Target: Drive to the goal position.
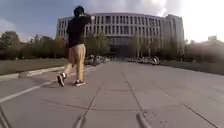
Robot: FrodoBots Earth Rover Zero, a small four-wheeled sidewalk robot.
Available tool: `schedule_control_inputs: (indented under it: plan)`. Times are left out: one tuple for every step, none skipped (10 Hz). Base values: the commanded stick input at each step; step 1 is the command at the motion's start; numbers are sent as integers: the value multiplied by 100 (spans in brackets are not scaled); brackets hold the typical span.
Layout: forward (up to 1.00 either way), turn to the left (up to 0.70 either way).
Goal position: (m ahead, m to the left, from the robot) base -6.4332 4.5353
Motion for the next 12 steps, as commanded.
schedule_control_inputs:
  plan:
    - [100,0]
    - [100,0]
    - [100,0]
    - [100,0]
    - [100,0]
    - [100,0]
    - [100,0]
    - [100,0]
    - [100,0]
    - [100,0]
    - [100,0]
    - [100,0]
